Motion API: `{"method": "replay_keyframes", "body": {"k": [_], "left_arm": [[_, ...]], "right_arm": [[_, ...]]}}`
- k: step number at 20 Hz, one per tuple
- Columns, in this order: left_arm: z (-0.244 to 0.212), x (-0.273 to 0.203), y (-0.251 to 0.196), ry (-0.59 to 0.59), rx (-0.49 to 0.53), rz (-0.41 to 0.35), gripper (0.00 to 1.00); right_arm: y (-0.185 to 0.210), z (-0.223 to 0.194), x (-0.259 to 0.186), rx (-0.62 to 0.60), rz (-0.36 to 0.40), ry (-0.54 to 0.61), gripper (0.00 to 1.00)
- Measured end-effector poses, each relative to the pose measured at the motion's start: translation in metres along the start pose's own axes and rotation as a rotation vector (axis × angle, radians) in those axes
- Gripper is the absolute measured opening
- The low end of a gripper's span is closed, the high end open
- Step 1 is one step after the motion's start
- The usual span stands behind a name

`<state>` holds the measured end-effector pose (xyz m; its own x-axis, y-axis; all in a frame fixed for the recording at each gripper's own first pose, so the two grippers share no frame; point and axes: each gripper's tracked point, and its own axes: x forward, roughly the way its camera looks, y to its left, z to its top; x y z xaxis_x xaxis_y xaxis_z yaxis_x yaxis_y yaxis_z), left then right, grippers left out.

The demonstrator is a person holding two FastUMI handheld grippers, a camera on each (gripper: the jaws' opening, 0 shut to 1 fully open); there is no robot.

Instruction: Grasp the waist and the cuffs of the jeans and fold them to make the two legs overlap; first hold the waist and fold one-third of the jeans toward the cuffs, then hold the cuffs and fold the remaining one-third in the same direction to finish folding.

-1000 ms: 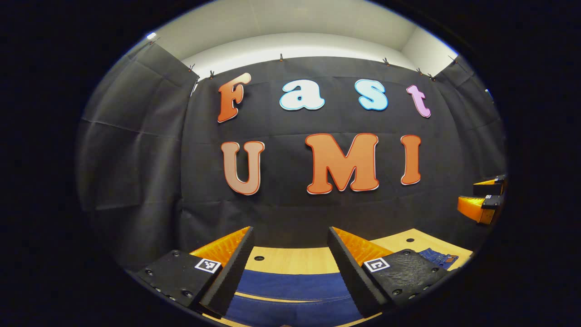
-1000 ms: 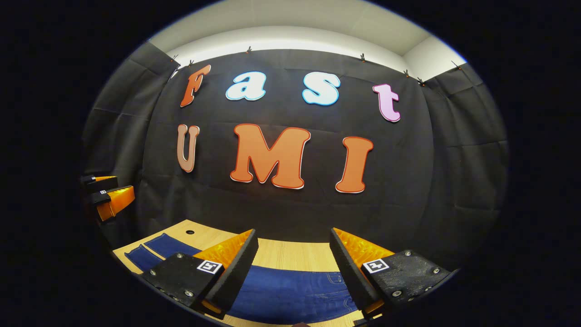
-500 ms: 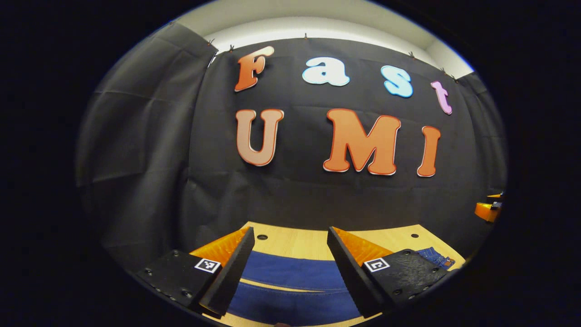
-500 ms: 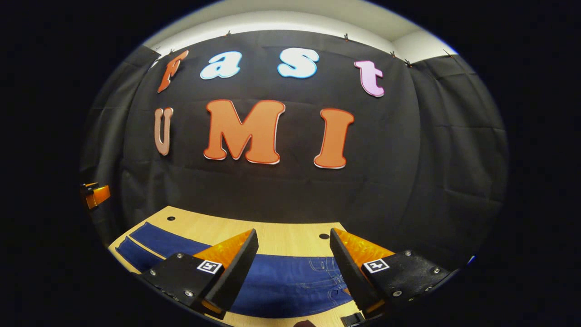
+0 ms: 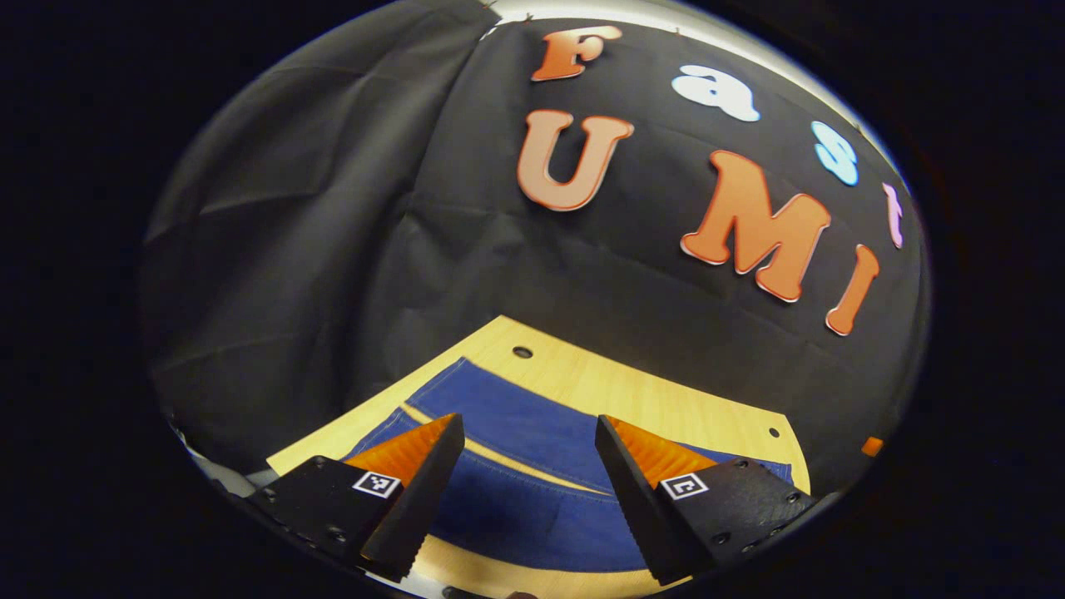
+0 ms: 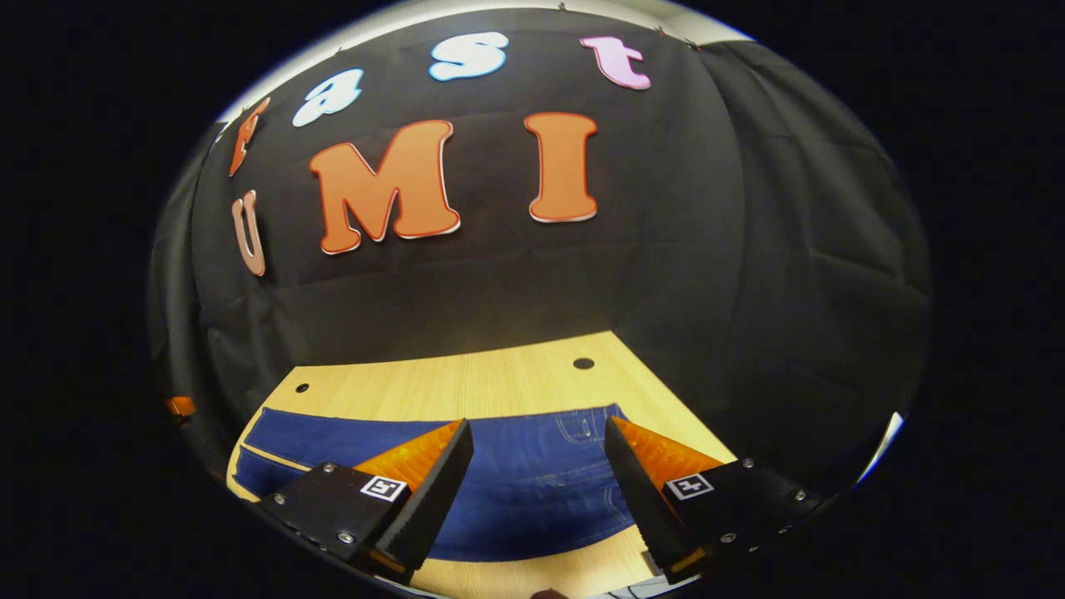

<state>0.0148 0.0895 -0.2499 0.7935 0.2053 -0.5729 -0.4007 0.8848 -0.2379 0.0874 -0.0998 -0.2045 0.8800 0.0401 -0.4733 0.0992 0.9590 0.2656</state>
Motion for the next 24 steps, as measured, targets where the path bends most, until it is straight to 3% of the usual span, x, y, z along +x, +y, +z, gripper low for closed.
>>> {"method": "replay_keyframes", "body": {"k": [11,20,24], "left_arm": [[-0.106,0.041,0.124,0.386,-0.445,0.168,0.98],[-0.132,0.051,0.180,0.476,-0.698,0.221,0.98],[-0.145,0.060,0.190,0.491,-0.721,0.218,0.98]], "right_arm": [[-0.040,-0.094,0.035,0.291,-0.008,0.313,0.98],[-0.070,-0.152,0.055,0.594,-0.029,0.492,0.98],[-0.095,-0.173,0.061,0.703,-0.080,0.522,0.98]]}}
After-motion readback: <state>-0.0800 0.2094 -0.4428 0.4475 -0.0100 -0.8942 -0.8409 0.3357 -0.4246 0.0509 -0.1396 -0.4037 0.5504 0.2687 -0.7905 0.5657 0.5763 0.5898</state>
